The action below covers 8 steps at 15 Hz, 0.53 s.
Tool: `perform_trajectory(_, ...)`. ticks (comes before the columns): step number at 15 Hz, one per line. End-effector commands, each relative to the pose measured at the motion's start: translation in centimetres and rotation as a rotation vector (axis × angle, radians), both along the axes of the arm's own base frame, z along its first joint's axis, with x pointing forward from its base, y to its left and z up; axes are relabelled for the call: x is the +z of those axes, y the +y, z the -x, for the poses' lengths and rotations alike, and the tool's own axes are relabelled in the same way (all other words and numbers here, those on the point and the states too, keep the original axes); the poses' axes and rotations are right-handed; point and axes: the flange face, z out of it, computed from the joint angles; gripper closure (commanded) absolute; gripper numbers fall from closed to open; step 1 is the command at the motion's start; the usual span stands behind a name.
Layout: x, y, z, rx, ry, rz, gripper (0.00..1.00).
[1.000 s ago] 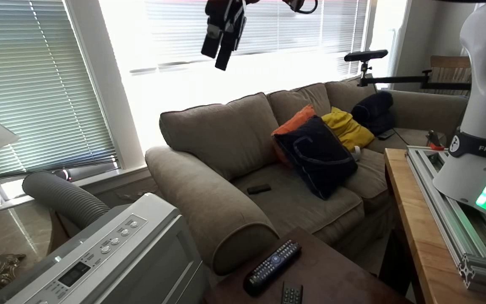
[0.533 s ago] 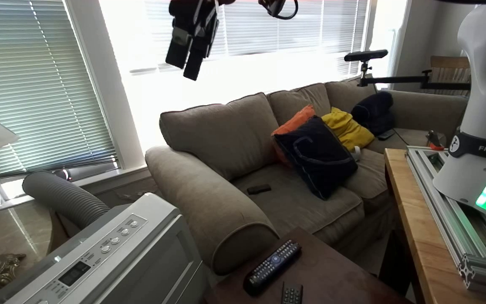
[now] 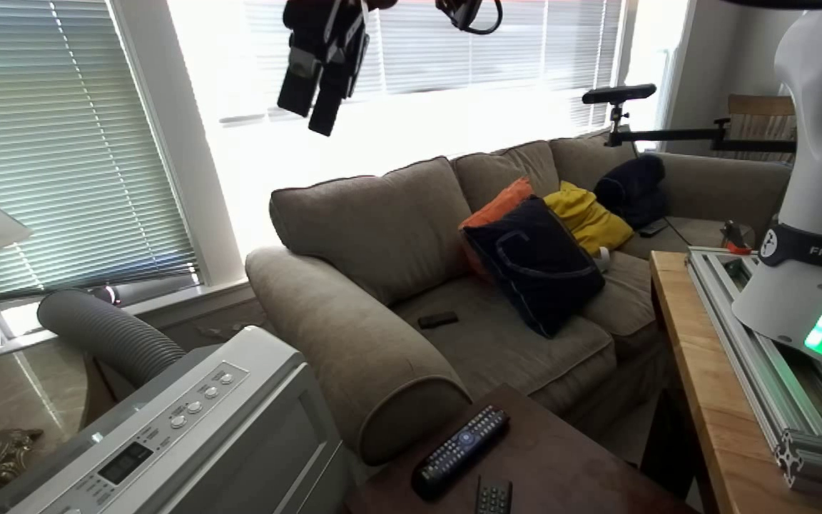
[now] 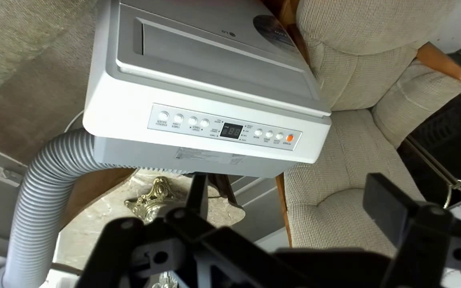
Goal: Turn on the air conditioner.
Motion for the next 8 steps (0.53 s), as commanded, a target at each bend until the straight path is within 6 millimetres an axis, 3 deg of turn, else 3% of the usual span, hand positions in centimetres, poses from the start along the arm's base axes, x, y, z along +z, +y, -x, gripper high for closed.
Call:
perform_trajectory(1,-1.4,1.6,-0.6,-0.032,-0.065,-0.026,0.0)
perform_trajectory(8,-8.0,7.5,-3.6,-0.018,-0.176,-0.046,0.0)
